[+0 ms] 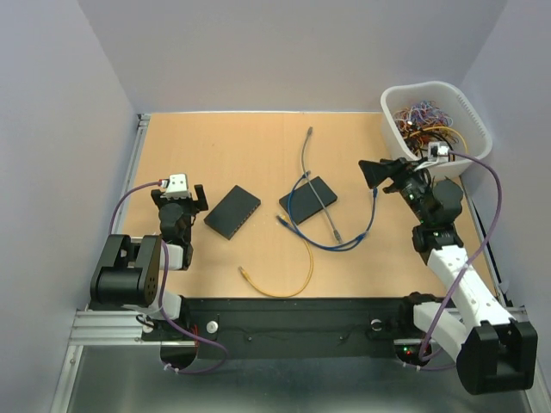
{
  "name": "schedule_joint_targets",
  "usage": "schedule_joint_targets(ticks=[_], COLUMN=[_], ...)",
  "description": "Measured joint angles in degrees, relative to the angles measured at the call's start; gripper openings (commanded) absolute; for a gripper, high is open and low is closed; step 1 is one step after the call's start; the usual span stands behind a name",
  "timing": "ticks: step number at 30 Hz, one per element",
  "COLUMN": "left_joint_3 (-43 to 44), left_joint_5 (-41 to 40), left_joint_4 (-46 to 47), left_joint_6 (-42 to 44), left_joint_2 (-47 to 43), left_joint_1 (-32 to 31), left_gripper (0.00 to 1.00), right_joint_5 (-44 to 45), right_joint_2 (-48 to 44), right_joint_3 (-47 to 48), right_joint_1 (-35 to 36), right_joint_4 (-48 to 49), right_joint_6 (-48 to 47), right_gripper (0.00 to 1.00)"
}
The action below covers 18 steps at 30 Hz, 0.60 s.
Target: Insert the plug into the switch port
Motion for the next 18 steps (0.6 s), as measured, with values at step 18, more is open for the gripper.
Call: schedule_joint_targets(ticks=[18], left_joint_3=[8.59], left_joint_5=[-5.20], left_joint_4=[-18.10], left_joint_6=[-4.72], left_joint_2=[-12.50], left_joint_1=[-0.28], left_gripper=[0.99], right_joint_5=[17.27], right_joint_2=[16.61], right_joint_3=[20.72], right_joint_1=[33.97], right_joint_4=[-39.43], right_joint_6=[-14.25], right_gripper=[0.90])
